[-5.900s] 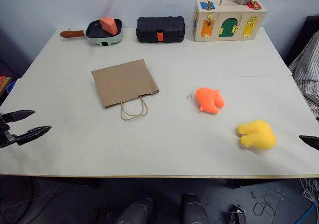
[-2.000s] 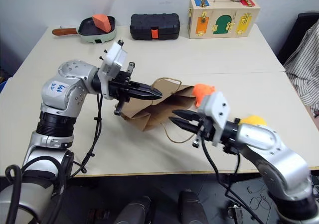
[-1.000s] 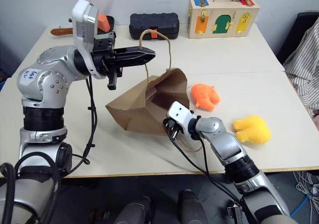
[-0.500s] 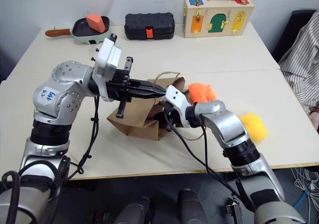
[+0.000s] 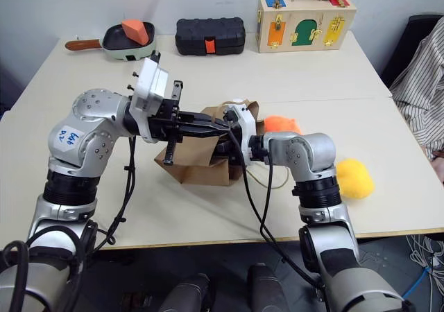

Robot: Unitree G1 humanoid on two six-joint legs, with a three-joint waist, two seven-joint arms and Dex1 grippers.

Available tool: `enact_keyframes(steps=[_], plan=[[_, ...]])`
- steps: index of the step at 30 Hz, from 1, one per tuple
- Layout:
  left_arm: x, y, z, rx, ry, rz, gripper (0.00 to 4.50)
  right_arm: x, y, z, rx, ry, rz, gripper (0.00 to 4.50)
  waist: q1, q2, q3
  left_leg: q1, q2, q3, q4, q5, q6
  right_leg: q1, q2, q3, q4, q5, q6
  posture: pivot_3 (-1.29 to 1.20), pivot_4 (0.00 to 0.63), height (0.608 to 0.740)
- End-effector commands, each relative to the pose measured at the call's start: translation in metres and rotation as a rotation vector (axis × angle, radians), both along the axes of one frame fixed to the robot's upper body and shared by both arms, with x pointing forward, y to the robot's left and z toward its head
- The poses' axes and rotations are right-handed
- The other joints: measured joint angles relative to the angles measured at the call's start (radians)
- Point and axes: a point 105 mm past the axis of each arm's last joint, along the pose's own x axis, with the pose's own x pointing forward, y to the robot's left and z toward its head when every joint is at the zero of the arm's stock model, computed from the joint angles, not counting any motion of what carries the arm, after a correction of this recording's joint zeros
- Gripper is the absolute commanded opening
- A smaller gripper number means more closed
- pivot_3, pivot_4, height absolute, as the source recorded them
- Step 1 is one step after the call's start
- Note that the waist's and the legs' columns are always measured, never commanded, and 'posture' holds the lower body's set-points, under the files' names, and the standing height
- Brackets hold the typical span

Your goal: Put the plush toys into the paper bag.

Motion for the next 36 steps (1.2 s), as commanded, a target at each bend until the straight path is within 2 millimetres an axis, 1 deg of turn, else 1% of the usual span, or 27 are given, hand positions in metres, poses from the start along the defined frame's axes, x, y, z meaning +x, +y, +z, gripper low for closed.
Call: enact_keyframes(steps=[1, 5, 8, 12, 15, 18, 21, 25, 28, 33, 36], plan=[[-0.005, 0.001, 0.015, -0.036, -0.048, -0.014, 0.0, 0.001, 0.011, -0.007, -0.014, -0.025, -0.002, 0.02, -0.001, 0.0, 0.0, 0.0, 0.0, 0.0, 0.0, 0.0, 0.0, 0.0, 0.0, 0.0, 0.0, 0.0, 0.0, 0.0, 0.15, 0.74], [-0.005, 0.003, 0.022, -0.05, -0.052, -0.017, 0.0, 0.008, 0.014, -0.026, -0.039, -0.06, -0.025, 0.02, -0.005, 0.0, 0.0, 0.0, 0.0, 0.0, 0.0, 0.0, 0.0, -0.001, 0.0, 0.0, 0.001, 0.0, 0.0, 0.0, 0.15, 0.74], [-0.005, 0.005, 0.03, -0.063, -0.053, -0.016, 0.0, 0.01, 0.017, -0.032, -0.059, -0.132, -0.003, 0.02, -0.006, 0.0, 0.0, 0.0, 0.0, 0.0, 0.0, 0.0, 0.0, -0.001, 0.0, 0.0, 0.001, 0.0, 0.0, 0.0, 0.15, 0.74], [0.0, 0.008, 0.036, -0.079, -0.057, 0.006, 0.0, 0.001, 0.029, -0.032, -0.03, -0.239, 0.097, 0.02, -0.007, 0.0, 0.0, 0.0, 0.0, 0.0, 0.0, 0.0, 0.0, -0.001, 0.0, 0.0, 0.001, 0.0, 0.0, 0.0, 0.15, 0.74], [0.004, 0.01, 0.036, -0.079, -0.06, 0.027, 0.0, -0.006, 0.038, -0.026, 0.016, -0.318, 0.154, 0.02, -0.008, 0.0, 0.0, 0.0, 0.0, 0.0, 0.0, 0.0, 0.0, -0.001, 0.0, 0.0, 0.001, 0.0, 0.0, 0.0, 0.15, 0.74], [0.009, 0.012, 0.035, -0.084, -0.063, 0.054, 0.0, -0.011, 0.042, -0.021, 0.063, -0.363, 0.177, 0.02, -0.008, 0.0, 0.0, 0.0, 0.0, 0.0, 0.0, 0.0, 0.0, -0.001, 0.0, 0.0, 0.0, 0.0, 0.0, 0.0, 0.15, 0.74], [0.007, 0.013, 0.042, -0.115, -0.04, 0.049, 0.0, -0.015, 0.046, -0.019, 0.076, -0.417, 0.198, 0.02, -0.01, 0.0, 0.0, 0.0, 0.0, 0.0, 0.0, 0.0, 0.0, -0.001, 0.0, -0.001, 0.0, 0.0, 0.0, 0.0, 0.15, 0.74], [0.004, 0.01, 0.046, -0.133, -0.033, 0.039, 0.0, -0.009, 0.052, -0.021, 0.018, -0.511, 0.187, 0.02, -0.011, 0.0, 0.0, 0.0, 0.0, 0.0, 0.0, 0.0, 0.0, -0.001, 0.0, -0.001, 0.0, 0.0, 0.0, 0.0, 0.15, 0.74], [0.006, 0.009, 0.048, -0.143, -0.041, 0.05, 0.0, -0.004, 0.057, -0.02, -0.001, -0.559, 0.17, 0.02, -0.013, 0.0, 0.0, 0.0, 0.0, -0.001, 0.0, 0.0, 0.0, -0.001, 0.0, -0.001, 0.001, 0.0, 0.0, 0.0, 0.15, 0.74], [0.006, 0.011, 0.059, -0.186, -0.03, 0.051, 0.0, -0.003, 0.054, -0.036, -0.029, -0.549, 0.159, 0.02, -0.016, 0.0, 0.0, 0.0, 0.0, -0.001, 0.0, 0.0, 0.0, -0.001, 0.0, -0.001, 0.001, 0.0, 0.0, 0.0, 0.15, 0.74], [0.005, 0.011, 0.063, -0.195, -0.031, 0.05, 0.0, -0.001, 0.052, -0.041, -0.038, -0.539, 0.15, 0.02, -0.019, 0.0, 0.0, 0.0, 0.0, -0.002, 0.0, 0.0, 0.0, -0.001, 0.0, -0.002, 0.001, 0.0, 0.0, 0.0, 0.15, 0.74]])
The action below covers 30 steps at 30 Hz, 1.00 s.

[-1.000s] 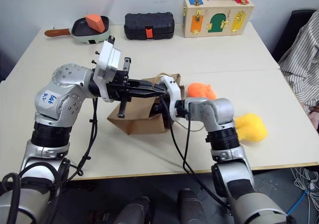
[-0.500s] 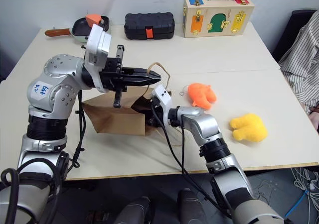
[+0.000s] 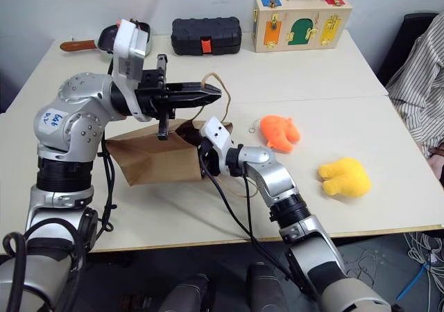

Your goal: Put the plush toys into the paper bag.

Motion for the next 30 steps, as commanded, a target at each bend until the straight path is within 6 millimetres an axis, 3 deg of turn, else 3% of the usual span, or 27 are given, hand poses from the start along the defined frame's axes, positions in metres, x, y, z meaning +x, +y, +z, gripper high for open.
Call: enact_keyframes(steps=[1, 5, 9, 11, 13, 16, 21, 30], plan=[[-0.009, 0.001, 0.019, -0.038, -0.063, -0.019, 0.0, -0.002, 0.003, 0.0, 0.012, -0.015, 0.011, 0.02, -0.005, 0.0, 0.0, 0.0, 0.0, 0.0, 0.0, 0.0, 0.0, 0.0, 0.0, 0.0, 0.0, 0.0, 0.0, 0.0, 0.15, 0.74], [-0.011, -0.001, 0.013, -0.012, -0.06, -0.032, 0.0, 0.0, 0.001, 0.001, 0.002, -0.038, 0.0, 0.02, -0.01, 0.0, 0.0, 0.0, 0.0, 0.0, 0.0, 0.0, 0.0, 0.0, 0.0, 0.0, 0.0, 0.0, 0.0, 0.0, 0.15, 0.74], [-0.021, -0.007, -0.011, 0.059, -0.031, -0.094, 0.0, 0.004, 0.01, 0.01, -0.04, -0.095, 0.002, 0.02, -0.012, 0.0, 0.0, 0.0, 0.0, 0.0, 0.0, 0.0, -0.001, 0.0, 0.0, 0.0, 0.0, 0.0, 0.0, 0.0, 0.15, 0.74], [-0.023, -0.011, -0.017, 0.061, -0.019, -0.109, 0.0, 0.013, 0.014, 0.009, -0.088, -0.118, -0.043, 0.02, -0.013, 0.0, 0.0, 0.0, 0.0, 0.0, 0.0, 0.0, -0.001, 0.0, 0.0, 0.0, 0.0, 0.0, 0.0, 0.0, 0.15, 0.74], [-0.024, -0.013, -0.019, 0.062, -0.021, -0.113, 0.0, 0.027, 0.012, -0.003, -0.173, -0.115, -0.121, 0.02, -0.013, 0.0, 0.0, 0.0, 0.0, 0.0, 0.0, 0.0, -0.001, 0.0, 0.0, 0.0, 0.0, 0.0, 0.0, 0.0, 0.15, 0.74], [-0.02, -0.013, -0.014, 0.045, -0.041, -0.082, 0.0, 0.038, 0.0, -0.029, -0.305, -0.123, -0.192, 0.02, -0.011, 0.001, 0.0, 0.001, 0.0, 0.0, 0.0, 0.0, -0.001, 0.0, 0.0, 0.0, 0.0, 0.0, 0.0, 0.0, 0.15, 0.74], [-0.013, 0.0, 0.007, -0.002, -0.07, -0.029, 0.0, 0.035, -0.013, -0.049, -0.427, -0.175, -0.167, 0.02, -0.009, 0.001, 0.0, 0.001, 0.0, 0.0, 0.0, 0.0, -0.001, 0.001, 0.0, 0.0, 0.001, 0.0, 0.0, 0.0, 0.15, 0.74], [-0.009, 0.008, 0.025, -0.051, -0.084, 0.01, 0.0, 0.033, -0.026, -0.053, -0.461, -0.203, -0.16, 0.02, -0.006, 0.002, -0.001, 0.002, -0.001, -0.001, 0.001, 0.0, -0.001, 0.001, 0.0, 0.0, 0.002, 0.0, 0.0, 0.0, 0.15, 0.74]])
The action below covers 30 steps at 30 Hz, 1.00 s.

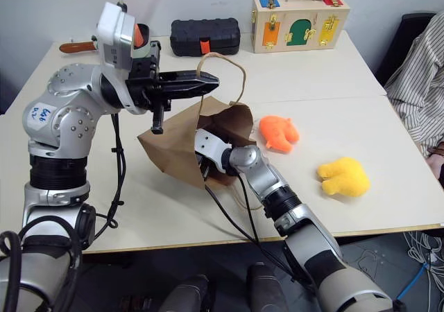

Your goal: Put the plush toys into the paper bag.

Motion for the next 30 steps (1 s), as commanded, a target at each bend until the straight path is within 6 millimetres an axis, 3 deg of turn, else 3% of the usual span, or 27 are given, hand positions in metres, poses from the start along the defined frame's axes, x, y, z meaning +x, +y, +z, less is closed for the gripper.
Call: enact_keyframes(steps=[1, 4, 7, 11, 14, 18, 22, 26, 30], plan=[[-0.008, 0.003, 0.017, -0.037, -0.061, -0.006, 0.0, -0.001, -0.02, -0.026, -0.062, 0.076, -0.047, 0.02, 0.0, 0.0, 0.0, 0.0, 0.0, 0.0, 0.0, 0.0, 0.0, 0.0, 0.0, 0.0, 0.0, 0.0, 0.0, 0.0, 0.15, 0.74], [-0.008, -0.002, 0.001, 0.007, -0.063, -0.001, 0.0, -0.004, -0.021, -0.012, -0.021, 0.034, -0.027, 0.02, -0.001, 0.0, 0.0, 0.0, 0.0, 0.0, 0.0, 0.0, 0.0, 0.0, 0.0, 0.0, 0.0, 0.0, 0.0, 0.0, 0.15, 0.74], [-0.003, -0.006, -0.018, 0.052, -0.067, 0.027, 0.0, -0.022, -0.019, 0.025, 0.124, 0.018, 0.047, 0.02, 0.002, 0.0, 0.0, 0.0, 0.0, 0.0, 0.0, 0.0, 0.0, 0.0, 0.0, 0.0, 0.0, 0.0, 0.0, 0.0, 0.15, 0.74], [0.002, -0.006, -0.03, 0.071, -0.064, 0.043, 0.0, -0.053, -0.044, 0.067, 0.224, 0.044, 0.084, 0.02, 0.003, 0.001, 0.0, -0.002, 0.0, 0.0, 0.0, 0.0, 0.0, -0.001, 0.0, 0.0, -0.002, 0.0, 0.0, 0.0, 0.15, 0.74], [0.001, -0.006, -0.032, 0.082, -0.063, 0.036, 0.0, -0.078, -0.074, 0.087, 0.248, 0.075, 0.076, 0.56, 0.013, 0.001, 0.0, -0.002, 0.0, 0.0, -0.001, 0.0, 0.0, -0.001, 0.0, 0.0, -0.003, 0.0, 0.0, 0.0, 0.15, 0.74], [-0.003, -0.003, -0.034, 0.1, -0.056, 0.02, 0.0, -0.102, -0.124, 0.118, 0.351, 0.157, -0.004, 1.86, 0.028, 0.001, 0.0, -0.002, 0.0, 0.0, -0.003, 0.0, 0.0, -0.001, 0.001, 0.001, -0.005, 0.0, 0.0, 0.0, 0.15, 0.74], [-0.004, -0.001, -0.037, 0.114, -0.051, 0.01, 0.0, -0.083, -0.17, 0.125, 0.355, 0.119, -0.228, 3.2, 0.032, 0.001, 0.0, -0.002, 0.0, 0.001, -0.005, 0.0, 0.0, 0.0, 0.0, 0.003, -0.008, 0.0, 0.0, 0.0, 0.15, 0.74], [-0.005, -0.003, -0.04, 0.126, -0.05, -0.008, 0.0, -0.049, -0.183, 0.097, 0.21, 0.036, -0.389, 4.46, 0.029, 0.0, 0.0, -0.001, 0.0, 0.004, -0.006, 0.0, 0.0, 0.0, 0.0, 0.005, -0.007, 0.0, 0.0, 0.0, 0.15, 0.74], [-0.005, -0.005, -0.041, 0.126, -0.05, -0.014, 0.0, -0.009, -0.19, 0.061, 0.04, -0.087, -0.499, 4.46, 0.025, 0.0, 0.0, 0.0, 0.0, 0.008, -0.008, 0.0, 0.0, -0.001, 0.001, 0.007, -0.006, 0.0, 0.0, 0.0, 0.15, 0.74]])
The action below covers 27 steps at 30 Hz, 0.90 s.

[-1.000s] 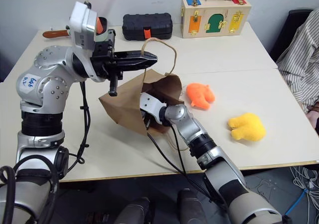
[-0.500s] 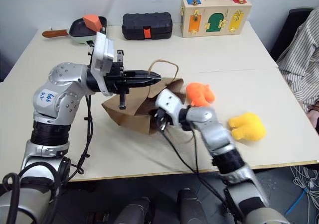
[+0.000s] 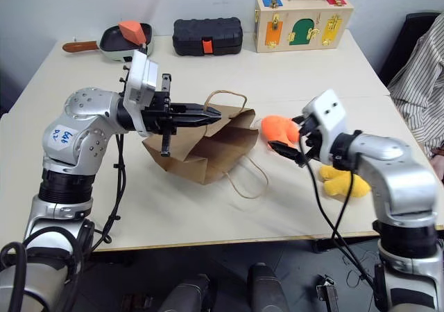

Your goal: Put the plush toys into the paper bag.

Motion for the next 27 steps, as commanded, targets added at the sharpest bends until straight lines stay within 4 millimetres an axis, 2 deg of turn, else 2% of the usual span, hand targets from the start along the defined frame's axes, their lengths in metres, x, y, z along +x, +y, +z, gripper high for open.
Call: enact_keyframes(steps=[1, 4, 8, 12, 16, 19, 22, 24, 27], plan=[[-0.005, -0.002, 0.007, -0.002, -0.049, -0.018, 0.0, 0.032, -0.004, -0.018, -0.14, -0.106, -0.089, 4.46, -0.001, 0.0, 0.0, 0.0, 0.0, 0.0, 0.0, 0.0, 0.0, 0.0, 0.0, 0.0, 0.0, 0.0, 0.0, 0.0, 0.15, 0.74], [-0.004, -0.002, 0.008, -0.005, -0.051, -0.017, 0.0, 0.049, 0.0, -0.035, -0.225, -0.146, -0.101, 4.46, -0.002, 0.0, 0.0, 0.0, 0.0, 0.002, 0.0, 0.0, 0.0, -0.001, 0.001, 0.001, 0.001, 0.0, 0.0, 0.0, 0.15, 0.74], [-0.003, -0.003, 0.009, -0.009, -0.053, -0.017, 0.0, 0.061, 0.011, -0.045, -0.277, -0.197, -0.099, 4.46, -0.004, 0.0, 0.0, 0.001, 0.0, 0.002, 0.0, 0.0, 0.0, -0.001, 0.001, 0.001, 0.001, 0.0, 0.0, 0.0, 0.15, 0.74], [-0.003, -0.004, 0.009, -0.011, -0.05, -0.016, 0.0, 0.062, 0.014, -0.041, -0.303, -0.264, -0.081, 3.22, -0.004, 0.0, 0.0, 0.001, 0.001, 0.002, 0.001, 0.0, 0.0, -0.001, 0.002, 0.002, 0.001, 0.0, 0.0, 0.0, 0.15, 0.74], [-0.002, -0.003, 0.008, -0.011, -0.047, -0.012, 0.0, 0.054, -0.001, -0.023, -0.276, -0.334, -0.111, 1.84, -0.002, 0.0, 0.0, 0.001, 0.001, 0.002, 0.002, 0.0, 0.0, -0.001, 0.001, 0.002, 0.001, 0.0, 0.0, 0.0, 0.15, 0.74], [-0.001, -0.003, 0.007, -0.013, -0.045, -0.007, 0.0, 0.038, -0.013, 0.0, -0.237, -0.399, -0.1, 0.82, 0.002, 0.0, 0.0, 0.001, 0.0, 0.001, 0.002, 0.0, 0.0, -0.001, 0.001, 0.002, 0.001, 0.0, 0.0, 0.0, 0.15, 0.74], [-0.001, -0.003, 0.008, -0.017, -0.043, -0.004, 0.0, 0.013, -0.01, 0.019, -0.205, -0.443, 0.016, 0.03, 0.001, 0.0, 0.0, 0.001, 0.001, 0.002, 0.001, 0.0, 0.0, -0.001, 0.001, 0.002, 0.0, 0.0, 0.0, 0.0, 0.15, 0.74], [0.0, -0.003, 0.008, -0.018, -0.043, -0.004, 0.0, -0.012, -0.002, 0.028, -0.194, -0.45, 0.135, 0.03, 0.001, 0.0, 0.0, 0.001, 0.001, 0.002, 0.001, 0.0, 0.0, -0.001, 0.002, 0.002, 0.0, 0.0, 0.0, 0.0, 0.15, 0.74], [0.001, -0.004, 0.008, -0.021, -0.044, -0.008, 0.0, -0.048, 0.021, 0.038, -0.177, -0.448, 0.322, 0.03, -0.001, 0.0, 0.0, 0.001, 0.002, 0.002, 0.0, 0.0, 0.0, -0.001, 0.003, 0.002, -0.001, 0.0, 0.0, 0.0, 0.15, 0.74]])
